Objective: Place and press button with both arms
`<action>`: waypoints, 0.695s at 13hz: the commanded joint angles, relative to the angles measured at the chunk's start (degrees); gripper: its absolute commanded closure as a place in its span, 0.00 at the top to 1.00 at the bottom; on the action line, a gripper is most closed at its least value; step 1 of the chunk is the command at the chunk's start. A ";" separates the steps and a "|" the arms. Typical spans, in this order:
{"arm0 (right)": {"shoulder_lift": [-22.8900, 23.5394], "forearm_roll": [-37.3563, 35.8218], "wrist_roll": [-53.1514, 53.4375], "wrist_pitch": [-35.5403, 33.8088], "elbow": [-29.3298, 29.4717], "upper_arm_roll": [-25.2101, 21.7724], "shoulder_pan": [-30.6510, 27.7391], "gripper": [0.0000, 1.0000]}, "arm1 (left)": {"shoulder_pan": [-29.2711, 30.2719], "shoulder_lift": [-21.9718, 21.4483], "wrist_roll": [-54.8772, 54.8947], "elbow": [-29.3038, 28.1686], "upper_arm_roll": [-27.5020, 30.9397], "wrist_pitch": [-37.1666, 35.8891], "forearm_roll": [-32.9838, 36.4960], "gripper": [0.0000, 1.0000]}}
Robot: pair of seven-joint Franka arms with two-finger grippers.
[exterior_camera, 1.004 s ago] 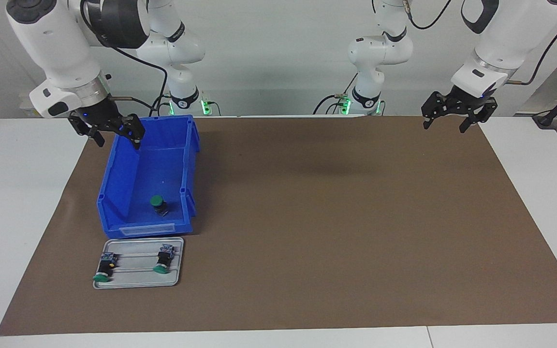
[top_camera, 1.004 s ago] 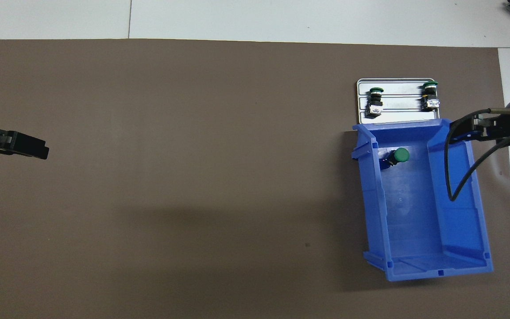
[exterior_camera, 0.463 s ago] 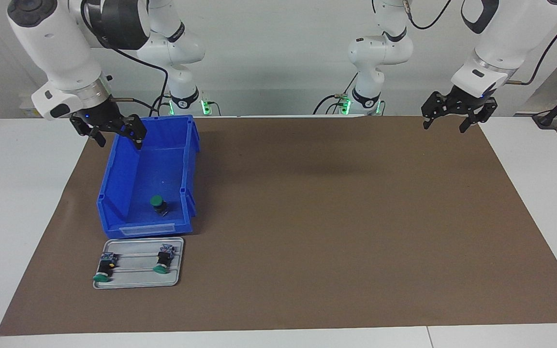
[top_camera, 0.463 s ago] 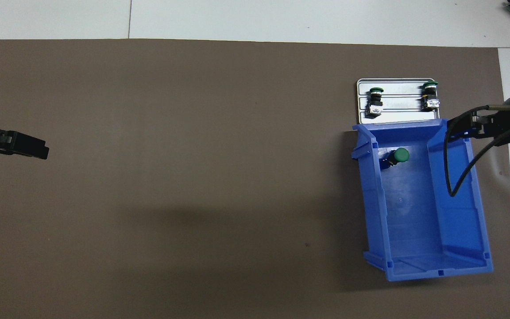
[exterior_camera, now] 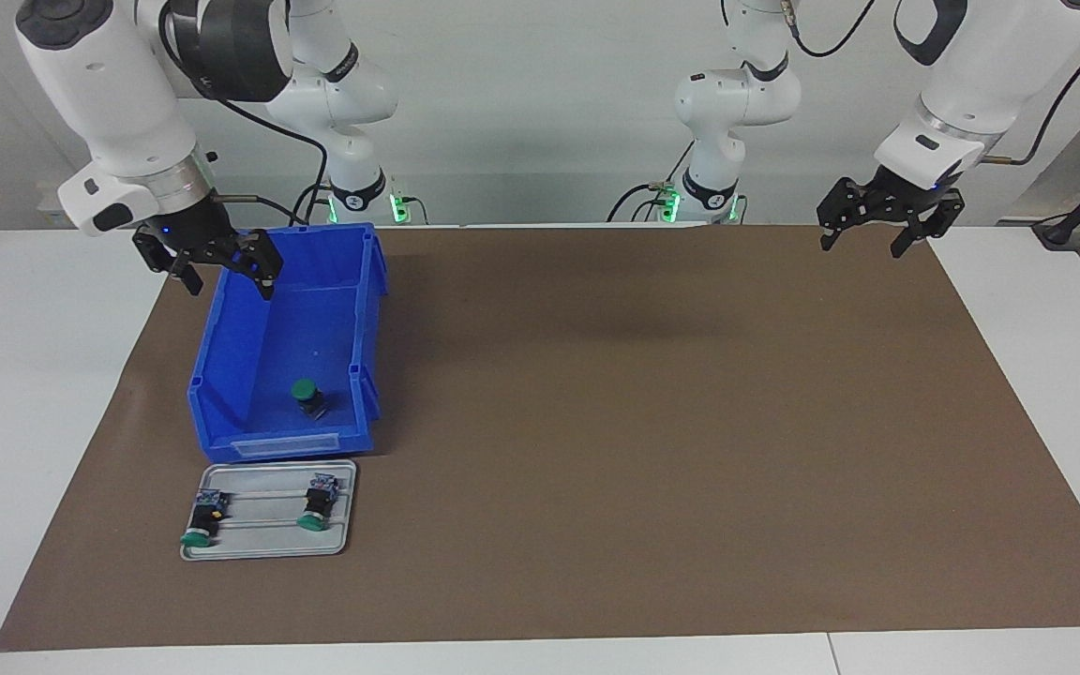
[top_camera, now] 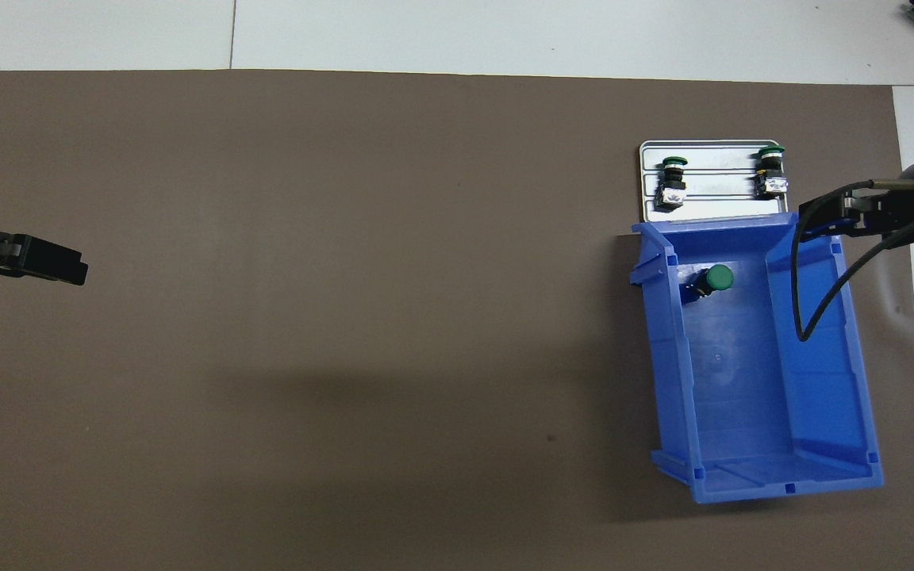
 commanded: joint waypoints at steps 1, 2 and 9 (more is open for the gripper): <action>-0.30 3.87 -0.97 1.13 -0.85 0.35 -1.46 0.97 | 0.68 -1.75 0.31 -2.01 -0.27 0.60 -0.17 1.00; -0.39 4.33 -1.14 1.21 -0.85 0.35 -2.08 0.97 | 0.68 -1.75 0.31 -2.01 -0.27 0.60 -0.17 1.00; -0.48 4.24 -0.88 1.22 -1.29 0.35 -1.64 0.99 | 0.68 -1.75 0.40 -2.01 -0.27 0.60 -0.17 1.00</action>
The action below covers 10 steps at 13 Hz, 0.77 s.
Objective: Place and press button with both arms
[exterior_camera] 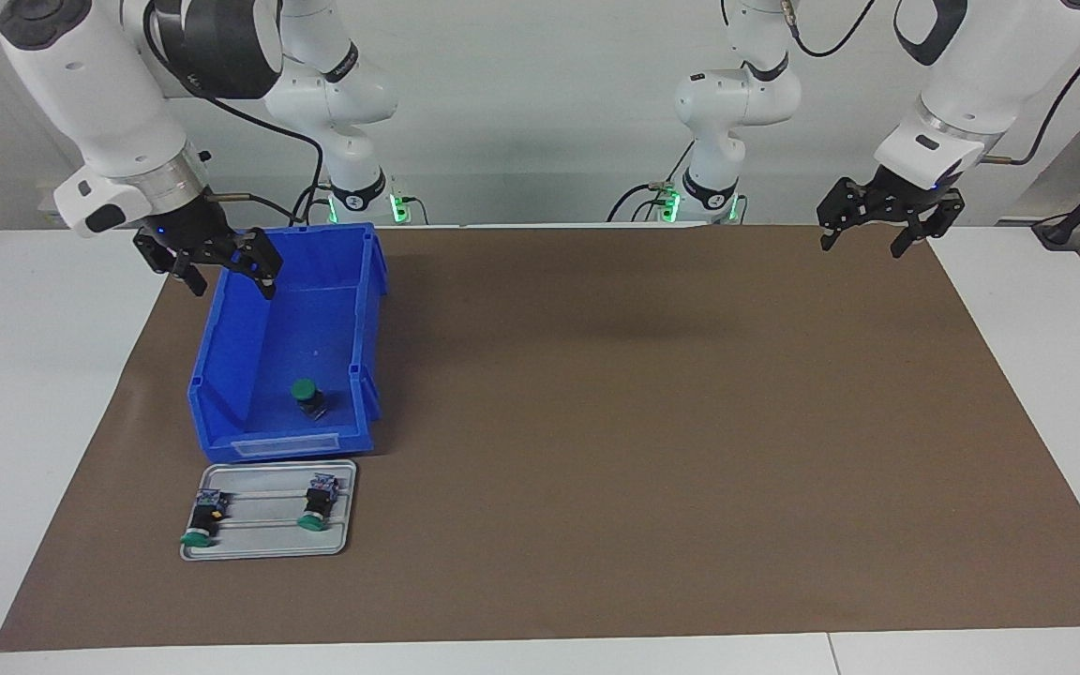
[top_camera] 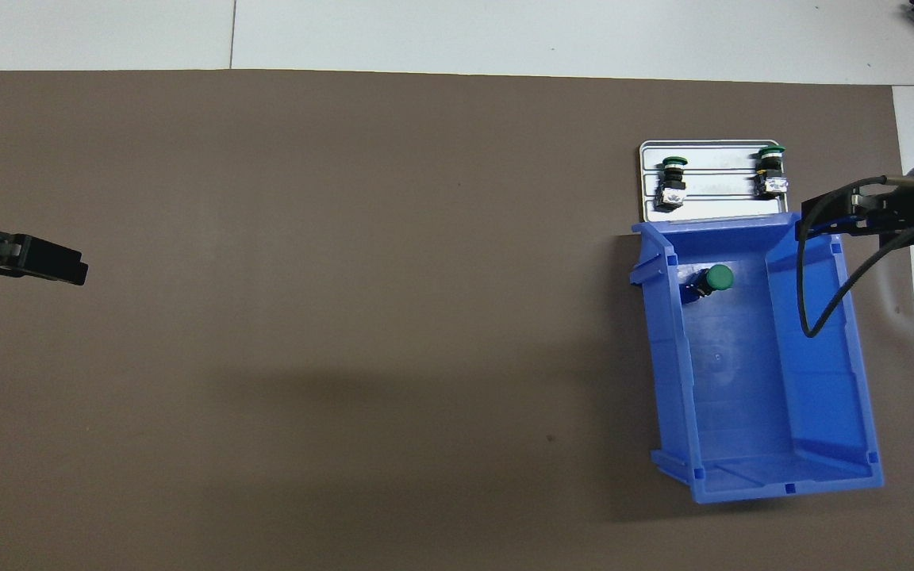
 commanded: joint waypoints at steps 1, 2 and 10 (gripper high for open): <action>-0.48 1.26 -0.97 0.98 -1.08 0.35 -0.32 0.99 | 0.68 -1.75 0.31 -2.01 -0.27 0.60 -0.17 1.00; -0.48 1.26 -1.05 0.72 -1.08 0.35 -0.32 0.99 | 0.68 -1.75 0.31 -2.01 -0.27 0.60 -0.17 1.00; 0.84 -1.38 -1.49 2.04 -0.55 0.35 -0.15 0.99 | 0.68 -1.75 0.40 -2.01 -0.27 0.60 -0.17 1.00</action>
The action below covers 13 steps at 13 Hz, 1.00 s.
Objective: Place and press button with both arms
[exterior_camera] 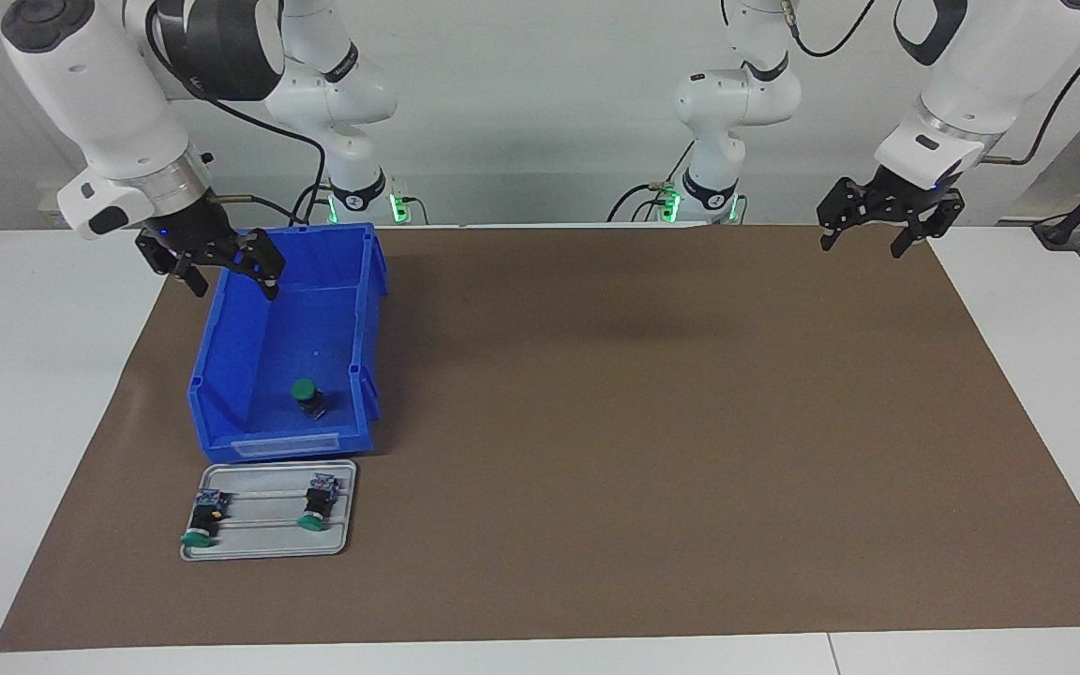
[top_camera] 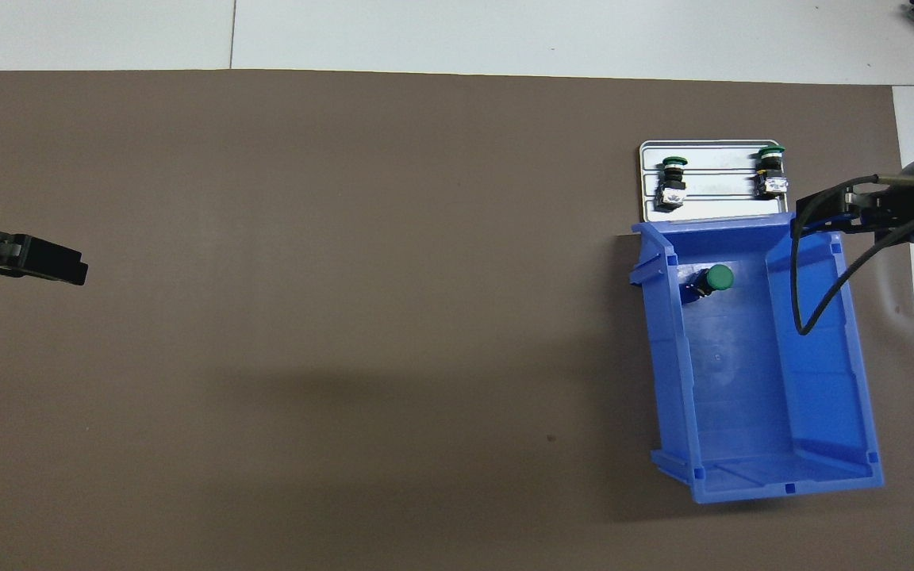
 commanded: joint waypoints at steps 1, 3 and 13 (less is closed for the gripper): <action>0.32 -0.57 -1.58 1.03 -0.40 0.21 -0.67 0.99 | 0.68 -1.75 0.31 -2.01 -0.27 0.60 -0.17 1.00; 0.15 -0.48 -1.58 1.03 -0.67 0.21 -0.94 1.00 | 0.68 -1.75 0.31 -2.01 -0.27 0.60 -0.17 1.00; 0.06 -0.04 -1.14 0.94 -0.76 0.30 -0.50 1.00 | 0.68 -1.75 0.31 -2.01 -0.27 0.60 -0.17 1.00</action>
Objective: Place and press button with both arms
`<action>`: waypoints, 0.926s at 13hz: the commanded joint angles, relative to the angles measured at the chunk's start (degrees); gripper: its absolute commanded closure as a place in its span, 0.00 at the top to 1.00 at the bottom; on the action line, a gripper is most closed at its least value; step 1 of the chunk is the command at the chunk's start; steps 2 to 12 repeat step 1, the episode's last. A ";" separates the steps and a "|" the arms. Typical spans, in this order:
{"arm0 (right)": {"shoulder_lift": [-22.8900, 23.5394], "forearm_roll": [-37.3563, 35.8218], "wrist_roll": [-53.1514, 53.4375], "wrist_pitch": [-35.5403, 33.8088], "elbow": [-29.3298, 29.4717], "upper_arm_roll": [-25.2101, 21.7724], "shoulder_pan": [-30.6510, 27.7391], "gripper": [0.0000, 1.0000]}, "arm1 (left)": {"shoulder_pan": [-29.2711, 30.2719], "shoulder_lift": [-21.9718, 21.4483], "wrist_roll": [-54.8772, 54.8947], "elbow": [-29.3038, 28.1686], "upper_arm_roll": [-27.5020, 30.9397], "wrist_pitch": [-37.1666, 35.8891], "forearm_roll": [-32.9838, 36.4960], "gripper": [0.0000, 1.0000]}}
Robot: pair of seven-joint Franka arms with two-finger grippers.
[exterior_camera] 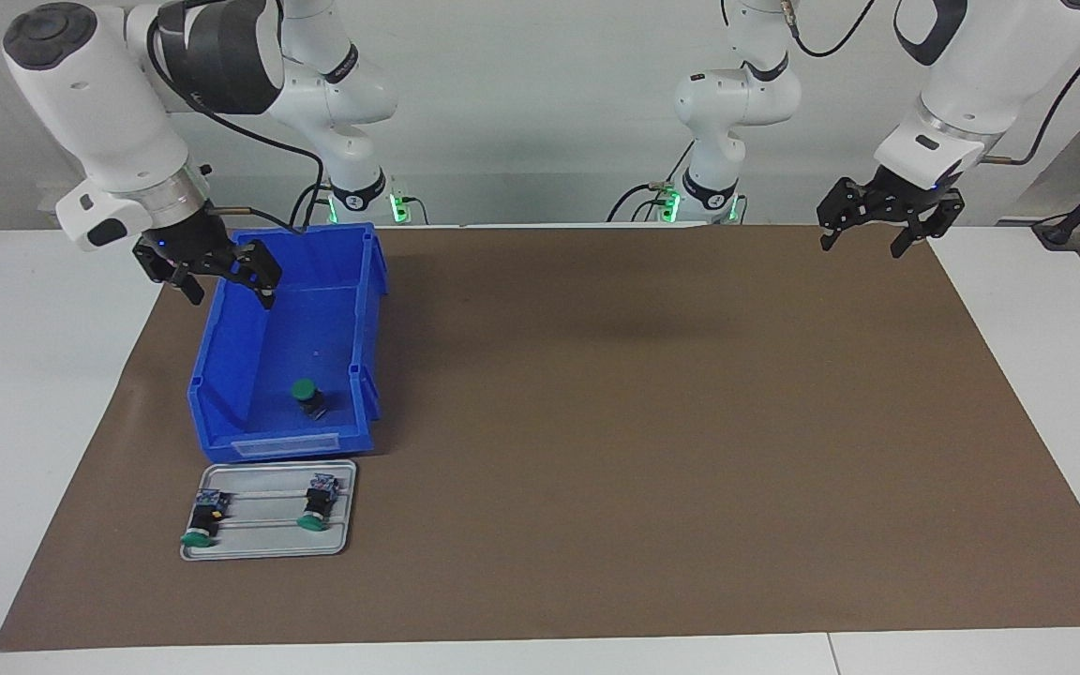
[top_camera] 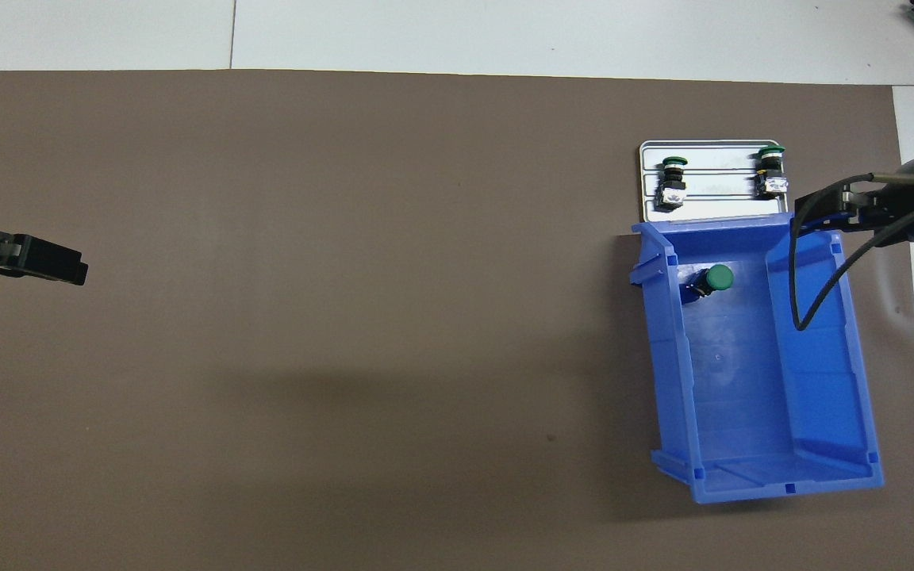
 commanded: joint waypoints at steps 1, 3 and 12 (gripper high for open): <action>-0.45 0.08 -1.14 0.94 -0.75 0.36 -0.28 1.00 | 0.68 -1.75 0.31 -2.01 -0.27 0.60 -0.17 1.00; -0.45 0.08 -1.14 0.94 -0.75 0.36 -0.28 1.00 | 0.68 -1.75 0.31 -2.01 -0.27 0.60 -0.17 1.00; -0.45 0.08 -1.14 0.94 -0.75 0.36 -0.28 1.00 | 0.68 -1.75 0.31 -2.01 -0.27 0.60 -0.17 1.00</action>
